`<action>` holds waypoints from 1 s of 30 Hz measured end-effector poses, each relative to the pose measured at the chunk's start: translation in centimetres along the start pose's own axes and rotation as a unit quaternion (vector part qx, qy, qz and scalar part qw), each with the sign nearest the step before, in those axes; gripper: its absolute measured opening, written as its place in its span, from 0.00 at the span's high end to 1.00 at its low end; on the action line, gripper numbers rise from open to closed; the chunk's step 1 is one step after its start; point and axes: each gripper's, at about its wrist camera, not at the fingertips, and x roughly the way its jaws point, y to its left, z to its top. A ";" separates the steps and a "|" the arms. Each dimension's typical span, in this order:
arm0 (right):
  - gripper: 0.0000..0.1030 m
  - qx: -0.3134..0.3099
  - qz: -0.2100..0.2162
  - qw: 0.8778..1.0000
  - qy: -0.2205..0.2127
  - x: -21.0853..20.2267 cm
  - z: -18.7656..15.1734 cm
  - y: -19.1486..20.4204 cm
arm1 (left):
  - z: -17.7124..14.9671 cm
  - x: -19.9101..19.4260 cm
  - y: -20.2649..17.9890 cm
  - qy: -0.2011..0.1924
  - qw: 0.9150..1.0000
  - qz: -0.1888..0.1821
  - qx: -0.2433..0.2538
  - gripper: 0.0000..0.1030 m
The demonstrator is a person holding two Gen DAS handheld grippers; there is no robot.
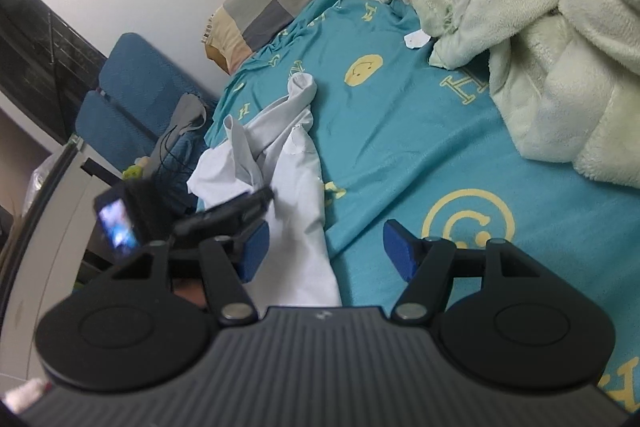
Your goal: Fold clothes
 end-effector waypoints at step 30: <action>0.35 -0.019 0.020 0.999 0.024 -3.4 -2.3 1.2 | -16.5 -18.2 8.6 0.362 0.931 -0.024 -0.037 0.88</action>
